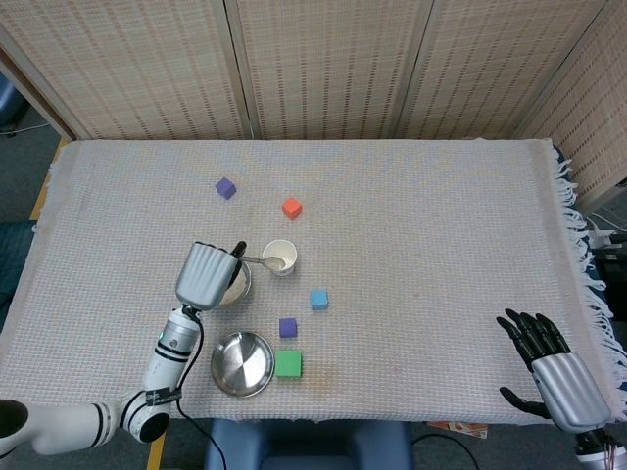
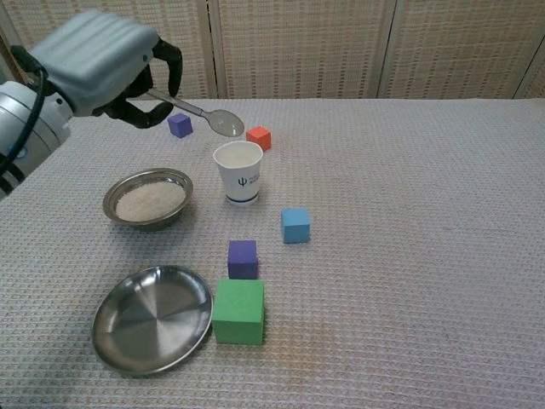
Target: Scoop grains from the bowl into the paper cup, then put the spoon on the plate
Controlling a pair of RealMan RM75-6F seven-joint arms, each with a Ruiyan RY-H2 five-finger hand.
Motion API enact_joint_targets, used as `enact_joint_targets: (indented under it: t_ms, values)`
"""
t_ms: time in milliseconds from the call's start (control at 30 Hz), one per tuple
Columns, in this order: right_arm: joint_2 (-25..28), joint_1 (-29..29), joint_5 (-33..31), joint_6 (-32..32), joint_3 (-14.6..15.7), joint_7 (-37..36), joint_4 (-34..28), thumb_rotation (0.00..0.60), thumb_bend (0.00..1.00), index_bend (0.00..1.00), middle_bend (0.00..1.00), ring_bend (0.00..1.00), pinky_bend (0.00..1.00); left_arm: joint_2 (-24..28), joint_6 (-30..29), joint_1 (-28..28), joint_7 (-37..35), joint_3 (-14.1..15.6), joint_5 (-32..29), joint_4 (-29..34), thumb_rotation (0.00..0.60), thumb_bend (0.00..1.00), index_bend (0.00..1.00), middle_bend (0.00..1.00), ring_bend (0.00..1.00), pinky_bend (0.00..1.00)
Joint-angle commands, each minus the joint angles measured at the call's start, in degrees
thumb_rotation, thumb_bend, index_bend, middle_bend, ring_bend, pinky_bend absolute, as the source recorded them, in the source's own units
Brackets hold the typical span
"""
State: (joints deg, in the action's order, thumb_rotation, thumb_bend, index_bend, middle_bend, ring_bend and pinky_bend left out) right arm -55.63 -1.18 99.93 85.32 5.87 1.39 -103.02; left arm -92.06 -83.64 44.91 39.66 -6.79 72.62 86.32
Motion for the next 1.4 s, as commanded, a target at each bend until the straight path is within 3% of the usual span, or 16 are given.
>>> enact_joint_targets:
  t_ms: [33,200,467,900,967,1133,1200,1400]
  values:
    - [-0.23,-0.23,-0.03,-0.74,0.10,0.57,0.00,0.600,0.08,0.00,0.00,0.00,0.00,13.07,6.24,-6.40,-4.34,1.28,-7.62,18.43,0.600,0.38,0.68,1.00,1.00,1.00]
    - [-0.64,-0.46,0.33,-1.46,0.30,1.43,-0.25,0.600,0.08,0.00,0.00,0.00,0.00,14.93,11.65,-8.30,-7.52,5.60,-8.36,22.96,0.600,0.38,0.68,1.00,1.00,1.00]
    - [-0.89,-0.17,0.90,-1.21,0.60,2.54,-0.53,0.600,0.08,0.00,0.00,0.00,0.00,11.43,17.20,-8.62,-6.03,9.08,-9.70,22.11,0.600,0.38,0.68,1.00,1.00,1.00]
    - [-0.86,-0.23,0.65,-1.42,0.56,2.46,-0.57,0.600,0.08,0.00,0.00,0.00,0.00,8.45,17.82,-9.50,-3.46,8.68,-11.33,17.75,0.600,0.38,0.66,1.00,1.00,1.00]
    - [-0.97,-0.26,0.53,-1.58,0.54,2.61,-0.57,0.600,0.08,0.00,0.00,0.00,0.00,8.81,18.90,-9.32,-2.79,8.95,-12.34,17.67,0.600,0.37,0.58,1.00,1.00,1.00]
    - [-0.97,-0.31,0.57,-1.82,0.66,2.69,-0.75,0.600,0.08,0.00,0.00,0.00,0.00,9.85,21.29,-8.43,-0.59,9.26,-15.48,18.07,0.600,0.37,0.21,1.00,1.00,1.00]
    - [-0.90,-0.28,0.62,-1.83,0.73,2.72,-0.82,0.600,0.08,0.00,0.00,0.00,0.00,10.08,21.54,-8.20,0.05,9.20,-16.28,18.07,0.600,0.37,0.12,1.00,1.00,1.00]
    - [-0.67,-0.37,0.52,-2.22,0.89,2.65,-1.11,0.600,0.08,0.00,0.00,0.00,0.00,11.34,21.08,-8.42,0.16,9.57,-15.37,18.45,0.600,0.37,0.06,1.00,1.00,1.00]
